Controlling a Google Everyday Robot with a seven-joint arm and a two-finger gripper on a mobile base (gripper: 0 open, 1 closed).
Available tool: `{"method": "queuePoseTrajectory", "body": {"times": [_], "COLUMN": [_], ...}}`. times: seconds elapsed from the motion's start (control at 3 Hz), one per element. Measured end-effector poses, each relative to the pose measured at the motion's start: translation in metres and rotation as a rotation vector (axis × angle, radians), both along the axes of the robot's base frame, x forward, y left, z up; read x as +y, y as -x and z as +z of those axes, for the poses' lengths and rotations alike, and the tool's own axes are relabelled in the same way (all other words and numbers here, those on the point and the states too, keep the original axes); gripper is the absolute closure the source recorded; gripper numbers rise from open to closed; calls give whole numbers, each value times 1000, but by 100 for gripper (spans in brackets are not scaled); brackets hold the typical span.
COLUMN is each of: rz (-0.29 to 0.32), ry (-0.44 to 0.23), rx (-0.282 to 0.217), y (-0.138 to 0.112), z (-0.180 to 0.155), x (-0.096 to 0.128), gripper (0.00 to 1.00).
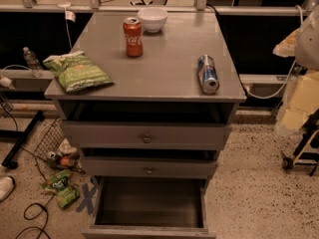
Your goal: Place redbull can into bottom drawer
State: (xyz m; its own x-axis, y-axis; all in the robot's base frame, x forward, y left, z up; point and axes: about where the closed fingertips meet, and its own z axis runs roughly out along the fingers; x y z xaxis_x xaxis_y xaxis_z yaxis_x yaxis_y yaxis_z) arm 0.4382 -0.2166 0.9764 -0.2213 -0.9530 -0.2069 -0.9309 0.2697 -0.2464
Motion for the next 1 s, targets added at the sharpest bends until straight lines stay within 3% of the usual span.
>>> {"method": "queuePoseTrajectory", "body": {"times": [0.33, 0.67, 1.0], "rz": [0, -49, -99], "ry": [0, -52, -105], "rx": [0, -11, 3], "y": [0, -19, -64], "z": [0, -8, -29], "x": [0, 4, 23], "gripper": [0, 0, 0]}}
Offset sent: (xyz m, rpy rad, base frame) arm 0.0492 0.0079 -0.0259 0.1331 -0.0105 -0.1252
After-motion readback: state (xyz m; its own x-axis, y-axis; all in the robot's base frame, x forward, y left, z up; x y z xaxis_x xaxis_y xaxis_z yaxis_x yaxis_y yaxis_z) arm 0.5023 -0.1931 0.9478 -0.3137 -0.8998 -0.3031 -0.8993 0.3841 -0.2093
